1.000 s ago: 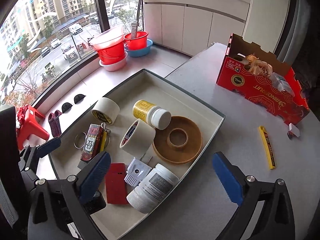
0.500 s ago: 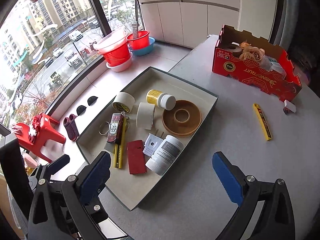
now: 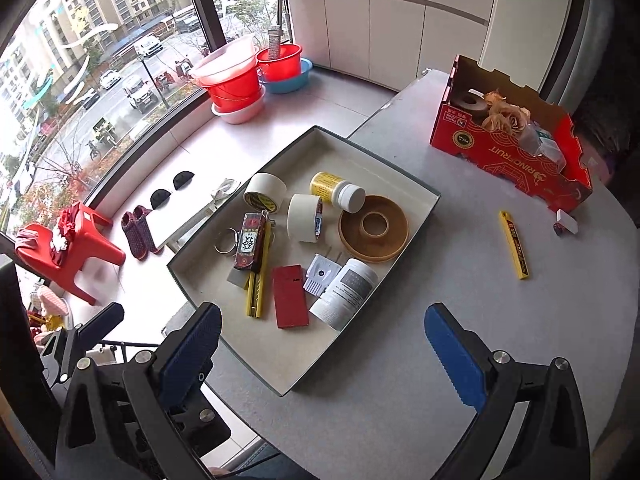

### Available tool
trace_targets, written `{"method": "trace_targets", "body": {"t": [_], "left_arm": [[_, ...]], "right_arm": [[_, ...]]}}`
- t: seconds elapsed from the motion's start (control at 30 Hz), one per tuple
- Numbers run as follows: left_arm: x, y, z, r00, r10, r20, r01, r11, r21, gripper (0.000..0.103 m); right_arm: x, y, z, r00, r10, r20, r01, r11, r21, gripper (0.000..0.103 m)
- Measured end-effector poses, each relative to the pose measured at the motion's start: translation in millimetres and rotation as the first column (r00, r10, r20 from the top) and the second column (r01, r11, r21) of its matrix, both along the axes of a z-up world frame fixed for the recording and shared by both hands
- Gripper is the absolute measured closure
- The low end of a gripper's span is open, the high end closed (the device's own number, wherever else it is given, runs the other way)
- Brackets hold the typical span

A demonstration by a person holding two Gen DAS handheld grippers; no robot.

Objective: Organize rigid objects
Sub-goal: 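Withdraw both open tools from the grey tray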

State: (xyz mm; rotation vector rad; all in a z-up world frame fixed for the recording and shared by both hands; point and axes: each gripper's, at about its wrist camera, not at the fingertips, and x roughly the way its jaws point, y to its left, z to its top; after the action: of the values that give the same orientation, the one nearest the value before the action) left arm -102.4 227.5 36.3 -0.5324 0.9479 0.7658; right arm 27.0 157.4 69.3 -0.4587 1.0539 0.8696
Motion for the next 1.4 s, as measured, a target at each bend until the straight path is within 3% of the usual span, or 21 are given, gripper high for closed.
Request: {"method": "trace_targets", "body": {"t": [1.4], "left_arm": [[-1.4,-0.1,-1.3,1.0,0.006,-0.005,-0.006,1.0,0.002,0.001]], "right_arm": [[-6.1,5.3,-3.3,1.0,0.003,0.005,-0.003,1.0,-0.029,0.001]]}}
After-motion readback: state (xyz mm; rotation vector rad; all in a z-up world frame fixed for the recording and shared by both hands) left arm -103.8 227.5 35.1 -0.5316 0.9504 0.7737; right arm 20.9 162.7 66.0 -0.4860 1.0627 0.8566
